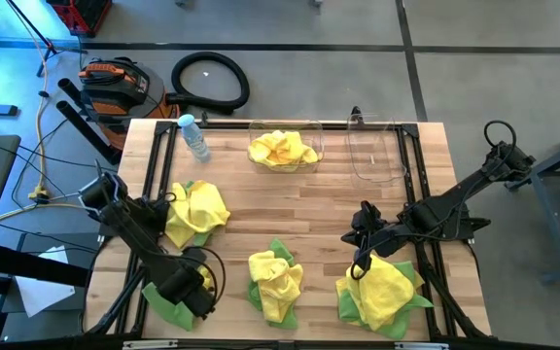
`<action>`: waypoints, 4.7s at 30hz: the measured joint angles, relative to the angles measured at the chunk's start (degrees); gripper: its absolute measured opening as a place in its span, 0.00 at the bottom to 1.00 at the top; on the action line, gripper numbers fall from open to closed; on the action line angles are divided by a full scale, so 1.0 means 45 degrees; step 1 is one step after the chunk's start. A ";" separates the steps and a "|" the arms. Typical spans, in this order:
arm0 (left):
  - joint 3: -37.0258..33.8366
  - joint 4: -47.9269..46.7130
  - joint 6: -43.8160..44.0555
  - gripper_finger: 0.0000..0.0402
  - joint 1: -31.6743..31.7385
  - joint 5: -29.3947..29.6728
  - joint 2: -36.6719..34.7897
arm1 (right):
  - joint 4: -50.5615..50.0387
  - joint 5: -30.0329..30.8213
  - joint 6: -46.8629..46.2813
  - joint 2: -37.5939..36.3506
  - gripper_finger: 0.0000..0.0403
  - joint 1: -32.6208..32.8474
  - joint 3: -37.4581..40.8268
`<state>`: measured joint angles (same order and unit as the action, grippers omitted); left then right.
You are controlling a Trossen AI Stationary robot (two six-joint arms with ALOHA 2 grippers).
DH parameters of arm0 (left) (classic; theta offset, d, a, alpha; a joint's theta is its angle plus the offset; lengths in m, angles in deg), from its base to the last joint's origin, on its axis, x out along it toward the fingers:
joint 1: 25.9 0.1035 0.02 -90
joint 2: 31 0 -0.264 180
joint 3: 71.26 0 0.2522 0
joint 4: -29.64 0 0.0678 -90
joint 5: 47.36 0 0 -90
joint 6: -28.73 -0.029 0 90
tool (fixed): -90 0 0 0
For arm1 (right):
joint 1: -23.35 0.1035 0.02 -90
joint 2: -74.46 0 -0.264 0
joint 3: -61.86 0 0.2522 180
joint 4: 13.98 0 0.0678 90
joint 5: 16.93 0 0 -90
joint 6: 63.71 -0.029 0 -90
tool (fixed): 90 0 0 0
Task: Sort microfiber towel by color & place in baskets
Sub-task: Put the bottom left green microfiber cloth into the right transparent bin
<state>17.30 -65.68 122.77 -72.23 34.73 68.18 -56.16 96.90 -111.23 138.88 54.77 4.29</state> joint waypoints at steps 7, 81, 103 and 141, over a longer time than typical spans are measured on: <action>-0.1779 0.2608 0.0101 0.34 -0.0005 -0.1007 0.0000 | 0.0003 0.0000 0.0004 0.0000 0.00 0.0000 0.0000; 0.2323 -0.1907 0.2103 0.00 0.0042 0.0940 -0.2839 | 0.0004 0.0121 0.0327 0.0000 0.00 0.0000 0.0000; 0.3358 0.1852 -1.0807 0.00 0.8487 0.3171 -0.2373 | 0.4872 0.3965 0.2426 0.0012 0.37 -0.0700 0.0000; 0.7264 0.4361 -2.1868 0.00 1.3424 -0.0896 0.0941 | 0.4928 0.4532 0.7858 0.6096 0.47 -0.4892 -0.5651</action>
<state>49.99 -46.06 24.36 -11.82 30.70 72.41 -33.98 117.30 -75.87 166.31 32.75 -21.14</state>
